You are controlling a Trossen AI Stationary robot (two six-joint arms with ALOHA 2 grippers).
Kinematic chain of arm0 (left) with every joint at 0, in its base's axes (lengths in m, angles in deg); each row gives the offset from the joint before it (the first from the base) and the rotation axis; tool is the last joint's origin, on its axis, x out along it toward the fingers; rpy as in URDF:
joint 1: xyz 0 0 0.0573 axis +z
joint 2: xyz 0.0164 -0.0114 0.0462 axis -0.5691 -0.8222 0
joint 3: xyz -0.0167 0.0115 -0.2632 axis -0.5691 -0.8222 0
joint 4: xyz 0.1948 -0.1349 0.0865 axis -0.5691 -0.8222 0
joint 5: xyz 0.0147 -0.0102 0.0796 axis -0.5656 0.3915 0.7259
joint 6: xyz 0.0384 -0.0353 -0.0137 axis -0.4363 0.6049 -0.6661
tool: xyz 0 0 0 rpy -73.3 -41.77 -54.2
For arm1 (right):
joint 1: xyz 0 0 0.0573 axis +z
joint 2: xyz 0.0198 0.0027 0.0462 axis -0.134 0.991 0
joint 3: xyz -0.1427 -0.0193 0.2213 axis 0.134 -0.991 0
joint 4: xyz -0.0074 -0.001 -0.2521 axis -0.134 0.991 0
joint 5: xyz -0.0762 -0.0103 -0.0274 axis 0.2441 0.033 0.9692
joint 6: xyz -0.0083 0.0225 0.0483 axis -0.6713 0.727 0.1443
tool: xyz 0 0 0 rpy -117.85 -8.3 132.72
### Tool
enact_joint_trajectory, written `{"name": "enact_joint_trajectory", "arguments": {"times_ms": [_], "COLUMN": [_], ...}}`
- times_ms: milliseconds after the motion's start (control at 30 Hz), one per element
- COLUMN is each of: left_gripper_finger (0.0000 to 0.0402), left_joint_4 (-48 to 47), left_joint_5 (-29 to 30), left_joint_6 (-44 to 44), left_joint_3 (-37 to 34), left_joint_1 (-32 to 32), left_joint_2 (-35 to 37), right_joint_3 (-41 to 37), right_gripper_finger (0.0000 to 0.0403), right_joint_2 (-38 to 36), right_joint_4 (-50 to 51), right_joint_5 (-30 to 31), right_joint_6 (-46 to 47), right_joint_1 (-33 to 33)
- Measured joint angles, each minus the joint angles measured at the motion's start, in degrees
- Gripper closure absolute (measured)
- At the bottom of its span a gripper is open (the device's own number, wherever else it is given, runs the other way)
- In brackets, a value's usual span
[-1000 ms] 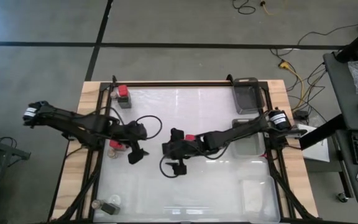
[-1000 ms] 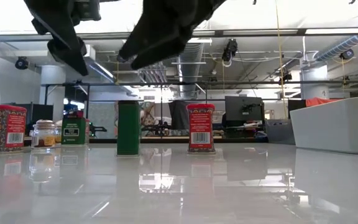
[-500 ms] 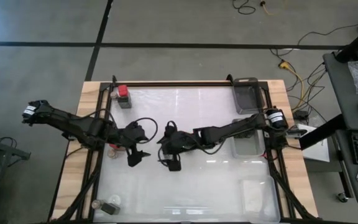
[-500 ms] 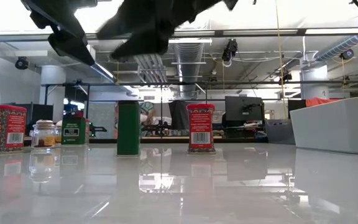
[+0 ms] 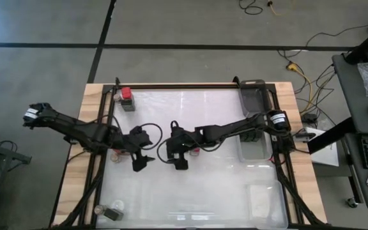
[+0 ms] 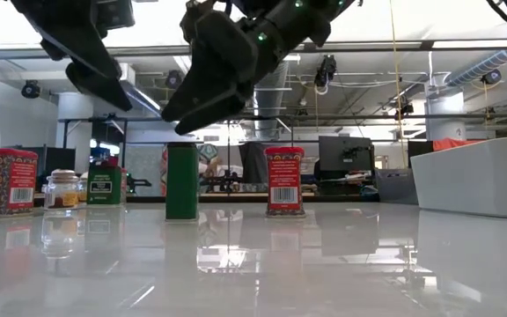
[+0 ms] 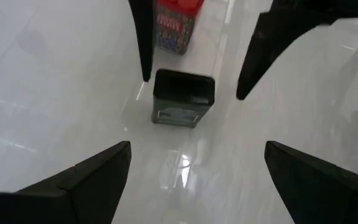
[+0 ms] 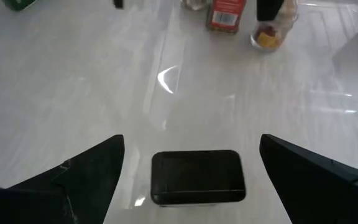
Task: Sort spices by type
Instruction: Put the green seasoning can into the gray bin
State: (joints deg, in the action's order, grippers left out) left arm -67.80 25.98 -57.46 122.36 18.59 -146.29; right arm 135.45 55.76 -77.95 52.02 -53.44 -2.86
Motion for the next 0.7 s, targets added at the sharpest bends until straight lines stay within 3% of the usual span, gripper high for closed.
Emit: {"name": "enact_joint_trajectory", "arguments": {"times_ms": [700], "left_gripper_finger": [0.0047], "left_joint_4": [1.70], "left_joint_5": [0.00], "left_joint_6": [0.44], "left_joint_3": [-0.91], "left_joint_1": [0.00], "left_joint_2": [-0.17], "right_joint_3": [-0.04], "right_gripper_finger": [0.0037], "right_joint_2": [1.60], "right_joint_4": [0.05], "right_joint_5": [-2.83], "right_joint_6": [-1.70], "right_joint_1": [-0.24]}}
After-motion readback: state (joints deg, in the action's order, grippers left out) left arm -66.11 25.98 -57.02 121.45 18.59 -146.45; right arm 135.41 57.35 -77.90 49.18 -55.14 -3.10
